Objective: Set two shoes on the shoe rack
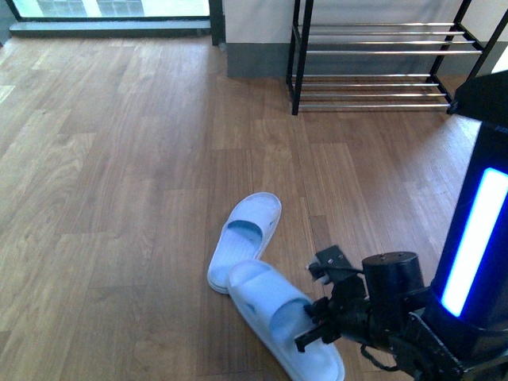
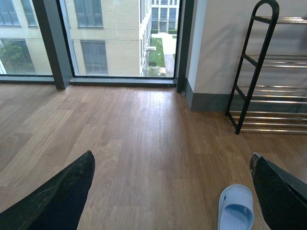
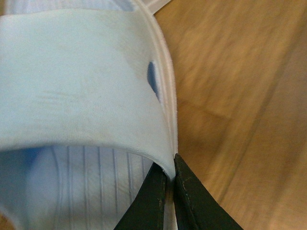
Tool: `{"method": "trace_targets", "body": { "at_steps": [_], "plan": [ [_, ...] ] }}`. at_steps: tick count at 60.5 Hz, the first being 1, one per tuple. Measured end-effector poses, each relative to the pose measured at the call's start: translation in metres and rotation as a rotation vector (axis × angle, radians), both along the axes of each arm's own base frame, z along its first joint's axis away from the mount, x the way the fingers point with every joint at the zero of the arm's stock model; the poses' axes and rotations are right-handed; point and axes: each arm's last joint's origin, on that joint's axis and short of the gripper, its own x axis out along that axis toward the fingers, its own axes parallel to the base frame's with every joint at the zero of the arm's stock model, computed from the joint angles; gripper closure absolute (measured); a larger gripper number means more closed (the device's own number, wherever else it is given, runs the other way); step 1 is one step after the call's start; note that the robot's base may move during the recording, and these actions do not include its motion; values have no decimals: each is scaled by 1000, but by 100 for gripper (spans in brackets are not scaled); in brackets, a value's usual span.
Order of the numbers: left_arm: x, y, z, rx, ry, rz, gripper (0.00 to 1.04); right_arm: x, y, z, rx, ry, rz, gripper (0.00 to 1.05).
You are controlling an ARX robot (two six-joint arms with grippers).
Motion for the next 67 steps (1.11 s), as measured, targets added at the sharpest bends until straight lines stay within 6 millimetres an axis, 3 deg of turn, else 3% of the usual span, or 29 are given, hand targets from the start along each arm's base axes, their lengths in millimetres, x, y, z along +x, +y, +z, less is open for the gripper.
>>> {"method": "trace_targets", "body": {
  "at_steps": [15,28,36,40,51,59,67],
  "plan": [
    [0,0,0,0,0,0,9,-17,-45,80,-94,-135,-331,103],
    [0,0,0,0,0,0,9,-64,-92,170,-139,-188,-561,103],
    [0,0,0,0,0,0,9,-91,-111,226,-130,-252,-646,103],
    [0,0,0,0,0,0,9,-101,-116,244,-120,-283,-674,103],
    [0,0,0,0,0,0,9,-128,-119,283,-61,-372,-728,103],
    [0,0,0,0,0,0,9,-142,-116,294,-43,-434,-725,103],
    [0,0,0,0,0,0,9,-143,-116,297,-43,-452,-728,103]
  ]
}}
